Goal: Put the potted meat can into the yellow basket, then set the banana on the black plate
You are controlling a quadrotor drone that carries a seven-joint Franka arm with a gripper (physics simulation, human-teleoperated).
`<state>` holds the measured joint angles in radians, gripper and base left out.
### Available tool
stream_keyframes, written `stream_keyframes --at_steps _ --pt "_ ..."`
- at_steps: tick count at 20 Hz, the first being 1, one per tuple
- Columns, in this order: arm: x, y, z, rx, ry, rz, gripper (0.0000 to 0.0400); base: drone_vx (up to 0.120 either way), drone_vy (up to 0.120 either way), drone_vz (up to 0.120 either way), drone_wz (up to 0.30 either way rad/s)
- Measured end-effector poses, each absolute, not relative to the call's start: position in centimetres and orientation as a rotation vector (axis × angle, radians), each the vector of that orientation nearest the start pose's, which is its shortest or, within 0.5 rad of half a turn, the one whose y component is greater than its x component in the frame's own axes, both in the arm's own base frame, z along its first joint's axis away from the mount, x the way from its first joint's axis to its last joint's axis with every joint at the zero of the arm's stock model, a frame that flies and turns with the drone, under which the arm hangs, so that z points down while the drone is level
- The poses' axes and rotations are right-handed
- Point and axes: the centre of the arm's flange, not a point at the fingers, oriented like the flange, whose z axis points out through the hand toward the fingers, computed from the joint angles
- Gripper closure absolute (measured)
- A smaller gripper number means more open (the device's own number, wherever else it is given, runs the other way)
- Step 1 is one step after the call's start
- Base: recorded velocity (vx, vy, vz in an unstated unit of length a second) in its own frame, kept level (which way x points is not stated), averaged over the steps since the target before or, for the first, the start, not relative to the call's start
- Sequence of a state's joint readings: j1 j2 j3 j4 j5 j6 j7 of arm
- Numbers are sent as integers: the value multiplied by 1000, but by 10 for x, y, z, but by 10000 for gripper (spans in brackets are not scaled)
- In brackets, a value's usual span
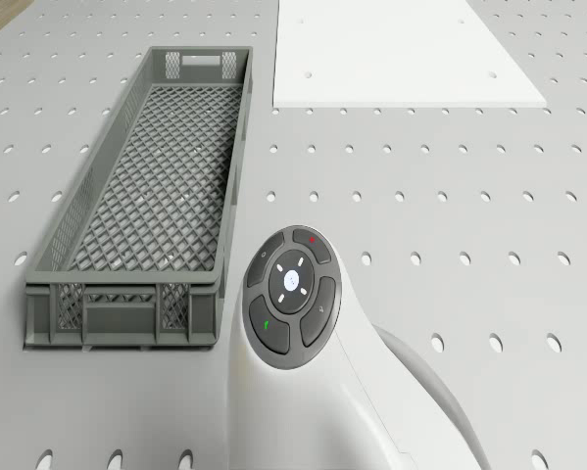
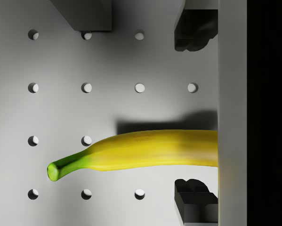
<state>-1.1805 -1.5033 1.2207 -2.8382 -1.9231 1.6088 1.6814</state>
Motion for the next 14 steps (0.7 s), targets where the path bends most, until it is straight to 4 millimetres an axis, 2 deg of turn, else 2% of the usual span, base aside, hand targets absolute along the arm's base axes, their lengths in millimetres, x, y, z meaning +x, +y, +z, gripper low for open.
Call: stream_keyframes --at_steps 3,5,9,14 --pt "307 0 533 1 -2 786 0 0 -120 -120 0" --pt "307 0 533 1 -2 786 0 0 -100 -20 0" --pt "307 0 539 1 -2 786 0 0 0 0 0" --pt "307 0 557 1 -2 786 0 0 0 0 0"
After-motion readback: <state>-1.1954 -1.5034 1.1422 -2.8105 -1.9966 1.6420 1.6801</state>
